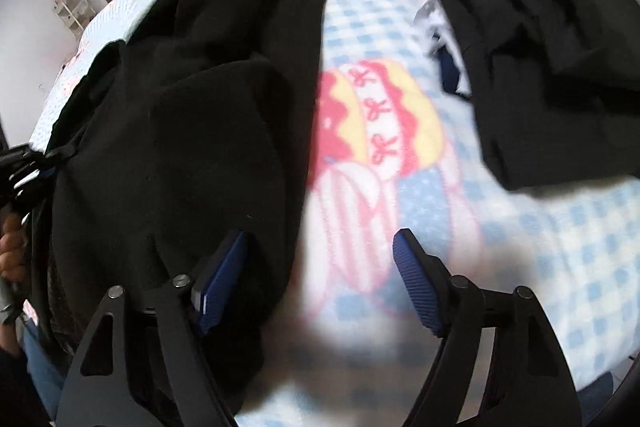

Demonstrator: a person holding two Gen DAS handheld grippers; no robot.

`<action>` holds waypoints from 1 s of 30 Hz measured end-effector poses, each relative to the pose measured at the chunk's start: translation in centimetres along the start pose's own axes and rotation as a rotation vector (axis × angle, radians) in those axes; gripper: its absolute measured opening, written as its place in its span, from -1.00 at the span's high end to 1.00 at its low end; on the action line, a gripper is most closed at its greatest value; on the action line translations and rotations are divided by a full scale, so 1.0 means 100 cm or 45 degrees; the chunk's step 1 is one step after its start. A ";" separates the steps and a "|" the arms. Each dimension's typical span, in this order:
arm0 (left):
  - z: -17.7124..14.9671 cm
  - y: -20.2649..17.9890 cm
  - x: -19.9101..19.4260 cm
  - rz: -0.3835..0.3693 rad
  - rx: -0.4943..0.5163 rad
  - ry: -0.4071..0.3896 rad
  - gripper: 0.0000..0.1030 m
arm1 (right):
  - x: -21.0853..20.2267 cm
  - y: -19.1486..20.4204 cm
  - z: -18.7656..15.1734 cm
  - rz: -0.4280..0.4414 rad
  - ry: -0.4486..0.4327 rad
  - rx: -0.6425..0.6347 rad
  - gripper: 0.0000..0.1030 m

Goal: Fold clothes

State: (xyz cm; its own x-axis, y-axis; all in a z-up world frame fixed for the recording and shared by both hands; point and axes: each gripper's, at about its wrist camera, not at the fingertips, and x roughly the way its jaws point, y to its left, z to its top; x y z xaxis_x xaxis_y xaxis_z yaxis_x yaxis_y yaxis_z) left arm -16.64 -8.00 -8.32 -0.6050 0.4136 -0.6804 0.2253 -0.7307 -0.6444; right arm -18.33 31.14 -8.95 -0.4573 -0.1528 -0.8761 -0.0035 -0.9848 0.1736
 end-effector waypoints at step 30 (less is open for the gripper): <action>-0.196 -0.046 -0.002 -0.214 0.135 0.340 0.67 | -0.010 0.054 -0.151 0.667 0.240 0.156 0.37</action>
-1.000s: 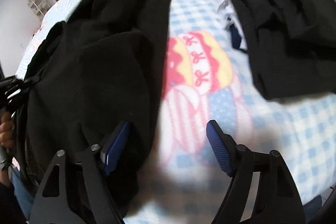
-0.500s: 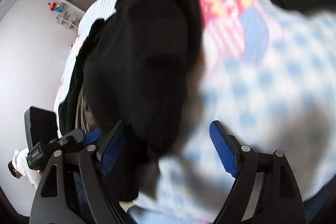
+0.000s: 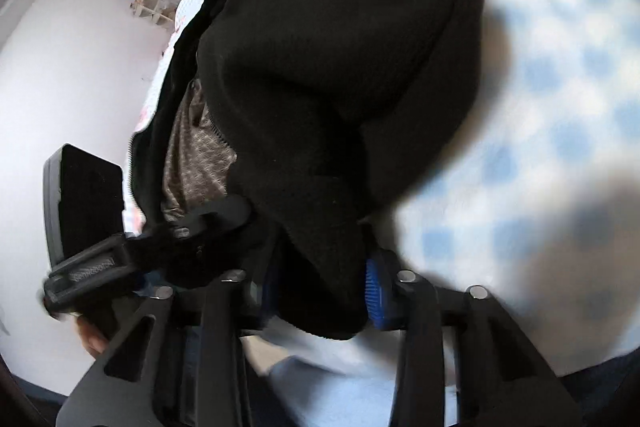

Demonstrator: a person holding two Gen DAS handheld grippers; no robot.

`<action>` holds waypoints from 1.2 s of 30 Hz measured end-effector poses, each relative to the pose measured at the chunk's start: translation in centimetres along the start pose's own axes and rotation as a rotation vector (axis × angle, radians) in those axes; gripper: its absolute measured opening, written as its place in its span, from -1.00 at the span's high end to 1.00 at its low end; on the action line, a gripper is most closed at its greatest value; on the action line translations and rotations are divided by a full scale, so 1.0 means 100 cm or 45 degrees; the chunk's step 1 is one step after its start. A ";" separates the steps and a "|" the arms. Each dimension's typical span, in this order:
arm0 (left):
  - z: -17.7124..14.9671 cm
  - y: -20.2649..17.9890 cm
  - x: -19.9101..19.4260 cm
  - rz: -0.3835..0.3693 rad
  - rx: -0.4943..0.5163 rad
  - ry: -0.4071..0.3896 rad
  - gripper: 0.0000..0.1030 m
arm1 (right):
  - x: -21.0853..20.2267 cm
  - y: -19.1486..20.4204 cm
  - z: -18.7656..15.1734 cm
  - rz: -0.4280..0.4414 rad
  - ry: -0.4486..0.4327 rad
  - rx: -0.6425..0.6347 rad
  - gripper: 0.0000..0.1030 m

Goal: Fold clothes

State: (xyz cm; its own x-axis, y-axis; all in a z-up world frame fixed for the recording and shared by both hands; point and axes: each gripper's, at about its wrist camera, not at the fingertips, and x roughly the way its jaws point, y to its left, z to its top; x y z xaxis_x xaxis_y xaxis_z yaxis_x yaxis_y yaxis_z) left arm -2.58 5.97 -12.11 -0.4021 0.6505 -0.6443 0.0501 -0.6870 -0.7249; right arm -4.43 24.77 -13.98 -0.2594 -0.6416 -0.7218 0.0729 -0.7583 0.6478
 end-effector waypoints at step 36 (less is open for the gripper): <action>-0.043 0.017 -0.003 0.192 0.195 0.132 0.43 | 0.024 -0.005 0.022 -0.205 -0.149 0.053 0.73</action>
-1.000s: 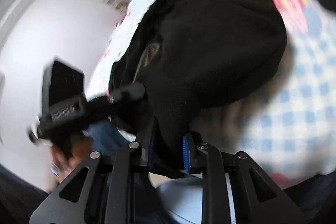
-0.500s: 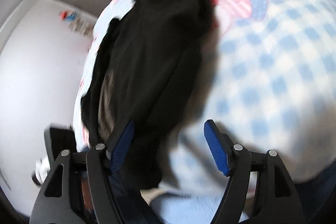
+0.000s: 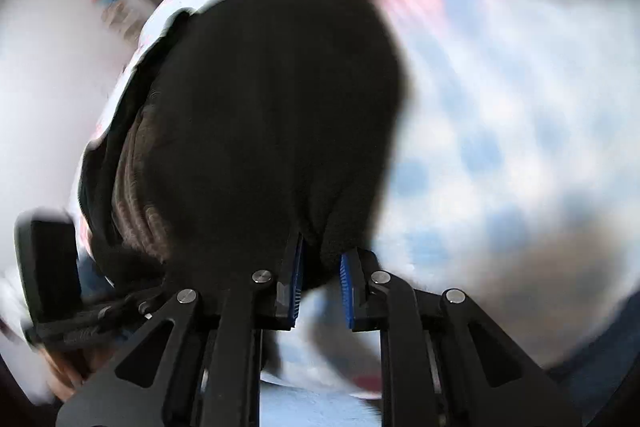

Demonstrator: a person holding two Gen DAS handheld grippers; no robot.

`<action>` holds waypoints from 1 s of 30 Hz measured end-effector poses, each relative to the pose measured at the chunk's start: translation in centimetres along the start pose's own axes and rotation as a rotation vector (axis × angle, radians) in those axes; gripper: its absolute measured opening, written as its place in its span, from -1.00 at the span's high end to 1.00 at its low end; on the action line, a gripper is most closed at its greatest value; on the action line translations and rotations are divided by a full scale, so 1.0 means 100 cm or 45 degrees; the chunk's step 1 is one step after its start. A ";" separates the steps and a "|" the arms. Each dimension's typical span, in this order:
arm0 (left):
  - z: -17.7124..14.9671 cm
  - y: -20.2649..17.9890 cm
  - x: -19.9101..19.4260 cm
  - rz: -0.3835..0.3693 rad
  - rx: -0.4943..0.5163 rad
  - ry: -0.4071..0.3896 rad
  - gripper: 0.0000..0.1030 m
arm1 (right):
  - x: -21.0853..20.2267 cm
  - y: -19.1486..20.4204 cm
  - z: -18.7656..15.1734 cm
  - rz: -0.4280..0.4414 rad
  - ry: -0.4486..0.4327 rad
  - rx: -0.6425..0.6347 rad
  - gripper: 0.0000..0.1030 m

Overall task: Fold clothes
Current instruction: 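Hold the zipper edge with the left gripper while the right gripper grasps the shoulder fabric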

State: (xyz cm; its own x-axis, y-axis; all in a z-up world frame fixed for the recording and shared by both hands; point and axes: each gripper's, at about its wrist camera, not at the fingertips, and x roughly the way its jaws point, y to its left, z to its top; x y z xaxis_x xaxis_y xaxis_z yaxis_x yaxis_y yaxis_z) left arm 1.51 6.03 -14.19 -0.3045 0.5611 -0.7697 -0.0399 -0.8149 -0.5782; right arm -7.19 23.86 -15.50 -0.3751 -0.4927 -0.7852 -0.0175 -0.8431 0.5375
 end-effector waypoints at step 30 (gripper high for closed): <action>0.048 0.029 -0.079 -0.130 0.112 -0.032 0.41 | -0.069 0.032 0.048 -0.016 0.030 -0.279 0.10</action>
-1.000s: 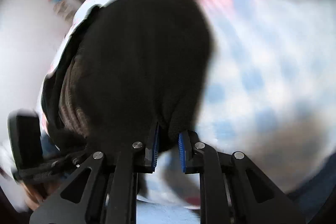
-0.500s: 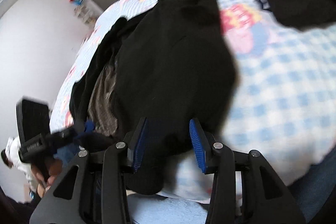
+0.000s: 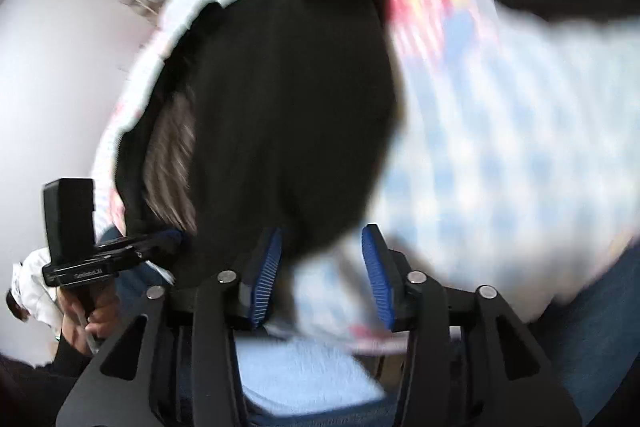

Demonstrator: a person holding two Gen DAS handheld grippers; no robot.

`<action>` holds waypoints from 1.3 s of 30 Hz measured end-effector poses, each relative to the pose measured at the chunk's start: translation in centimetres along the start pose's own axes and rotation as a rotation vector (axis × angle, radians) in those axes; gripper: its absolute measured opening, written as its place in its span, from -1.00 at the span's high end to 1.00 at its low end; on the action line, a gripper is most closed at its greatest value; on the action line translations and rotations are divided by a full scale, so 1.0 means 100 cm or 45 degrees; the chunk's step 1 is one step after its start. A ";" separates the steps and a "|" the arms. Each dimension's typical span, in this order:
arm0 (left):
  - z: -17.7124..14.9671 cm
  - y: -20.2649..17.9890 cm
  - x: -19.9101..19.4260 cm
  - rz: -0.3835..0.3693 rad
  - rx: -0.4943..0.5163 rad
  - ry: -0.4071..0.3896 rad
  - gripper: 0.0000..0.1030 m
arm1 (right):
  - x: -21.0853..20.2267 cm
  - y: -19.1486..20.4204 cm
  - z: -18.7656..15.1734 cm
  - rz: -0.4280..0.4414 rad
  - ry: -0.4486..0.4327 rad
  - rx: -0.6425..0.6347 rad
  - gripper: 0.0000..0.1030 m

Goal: Fold clothes

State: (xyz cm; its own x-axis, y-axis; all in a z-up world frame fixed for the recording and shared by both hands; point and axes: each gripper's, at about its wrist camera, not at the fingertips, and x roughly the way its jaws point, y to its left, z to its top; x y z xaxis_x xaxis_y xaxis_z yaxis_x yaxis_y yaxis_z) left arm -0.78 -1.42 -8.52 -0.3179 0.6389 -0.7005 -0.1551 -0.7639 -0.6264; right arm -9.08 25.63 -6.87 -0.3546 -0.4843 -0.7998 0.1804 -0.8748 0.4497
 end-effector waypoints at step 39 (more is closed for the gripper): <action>0.344 0.129 0.094 0.071 -0.184 -0.112 0.12 | 0.123 -0.092 0.384 -0.574 0.111 -0.247 0.75</action>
State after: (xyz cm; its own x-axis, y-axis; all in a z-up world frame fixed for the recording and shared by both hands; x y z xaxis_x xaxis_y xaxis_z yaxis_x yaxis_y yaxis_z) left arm -37.97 -8.36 -11.40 -0.4039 0.5809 -0.7067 -0.0010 -0.7728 -0.6346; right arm -50.31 28.28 -5.53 -0.3599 -0.0493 -0.9317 0.1972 -0.9801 -0.0244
